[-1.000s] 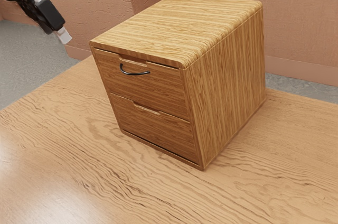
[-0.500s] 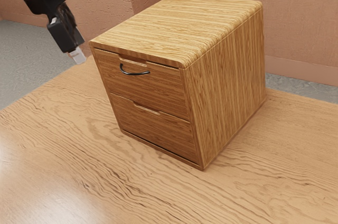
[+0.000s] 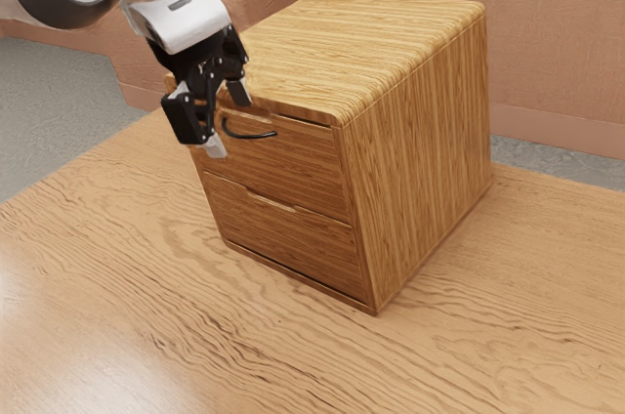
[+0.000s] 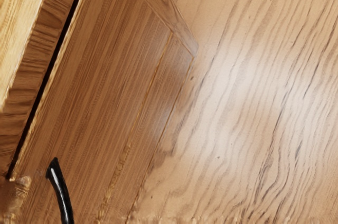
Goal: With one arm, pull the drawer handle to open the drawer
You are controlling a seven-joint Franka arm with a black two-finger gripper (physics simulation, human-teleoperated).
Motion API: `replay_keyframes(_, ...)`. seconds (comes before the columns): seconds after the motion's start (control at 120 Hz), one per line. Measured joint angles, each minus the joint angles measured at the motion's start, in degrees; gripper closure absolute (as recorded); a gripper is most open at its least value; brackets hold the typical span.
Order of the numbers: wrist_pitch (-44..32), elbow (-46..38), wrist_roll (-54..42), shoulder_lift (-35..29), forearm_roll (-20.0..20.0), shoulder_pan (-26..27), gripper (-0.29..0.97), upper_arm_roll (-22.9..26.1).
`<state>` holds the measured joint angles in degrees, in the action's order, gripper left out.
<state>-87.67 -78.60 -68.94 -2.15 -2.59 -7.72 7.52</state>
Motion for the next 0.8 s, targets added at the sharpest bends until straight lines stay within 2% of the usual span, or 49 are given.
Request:
replay_keyframes(0.2, -1.1, -0.6, -4.3, -1.8, -1.7, -0.4, 0.02, -1.9)
replay_keyframes(0.342, -6.4, -16.7, -6.7, -14.0, -2.5, 1.9, 0.02, -3.2)
replay_keyframes(0.392, -8.9, -19.7, -7.4, -16.0, -3.3, 2.6, 0.02, -3.7)
replay_keyframes(0.608, -18.8, -22.2, -9.8, -14.7, -5.1, 3.3, 0.02, -3.9)
replay_keyframes(0.8, -23.1, -24.3, -12.1, -14.2, -5.4, 4.7, 0.02, -3.9)
